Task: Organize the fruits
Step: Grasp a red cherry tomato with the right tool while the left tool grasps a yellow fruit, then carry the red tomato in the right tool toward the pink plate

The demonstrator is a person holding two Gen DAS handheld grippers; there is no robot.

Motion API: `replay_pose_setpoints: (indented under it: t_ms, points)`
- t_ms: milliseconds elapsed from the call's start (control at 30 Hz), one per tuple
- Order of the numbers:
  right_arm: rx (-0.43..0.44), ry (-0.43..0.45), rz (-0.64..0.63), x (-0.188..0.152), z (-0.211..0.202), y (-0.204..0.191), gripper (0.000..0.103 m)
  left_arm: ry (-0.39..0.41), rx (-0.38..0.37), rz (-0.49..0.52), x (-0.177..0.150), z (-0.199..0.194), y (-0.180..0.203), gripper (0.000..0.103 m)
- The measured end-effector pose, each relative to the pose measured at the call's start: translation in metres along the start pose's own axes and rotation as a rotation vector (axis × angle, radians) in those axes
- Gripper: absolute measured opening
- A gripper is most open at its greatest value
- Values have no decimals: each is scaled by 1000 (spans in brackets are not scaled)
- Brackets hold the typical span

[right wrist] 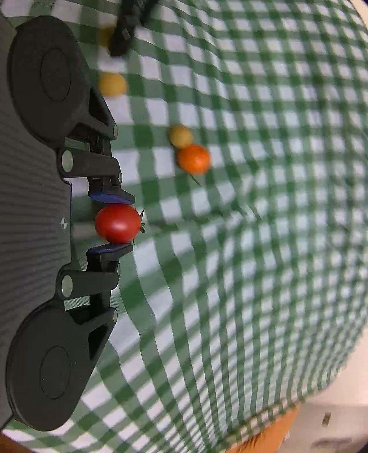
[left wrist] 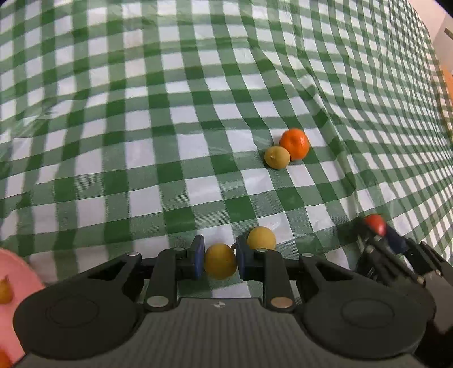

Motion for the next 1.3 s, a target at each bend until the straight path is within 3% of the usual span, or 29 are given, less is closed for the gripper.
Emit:
replay_pose_setpoints:
  t_ms: [200,333,567,833,1000,1300]
  points:
    - [-35,18,132,14,-21,36,30,27,29,-46,-16,-54,-19,26]
    - [50,-8,101,11,-66,33,30,47,52,-78,-43,-98,-39,26]
    - [261,-63,-54,-12,-154,-21,30,34,117,-163,-108,-170,-79,26]
    - [466,-80,-177,-26,-229,-101,30,77,176,-253,-173,-236,-126,26]
    - [523,-117,-230,-35,-255,-128,30,112,176,-295,-196,-261,-146,26]
    - [527,-75,-326,-41,-279,-143,30,143,178,-343,-213,-277,-165,26]
Point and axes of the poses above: each gripper's, at about its wrist camera, not at the fingertips, and z roughly the way its jaws point, y to its right, x to its top, the point moved 2 cm from there along z, roughly the way its jaws point
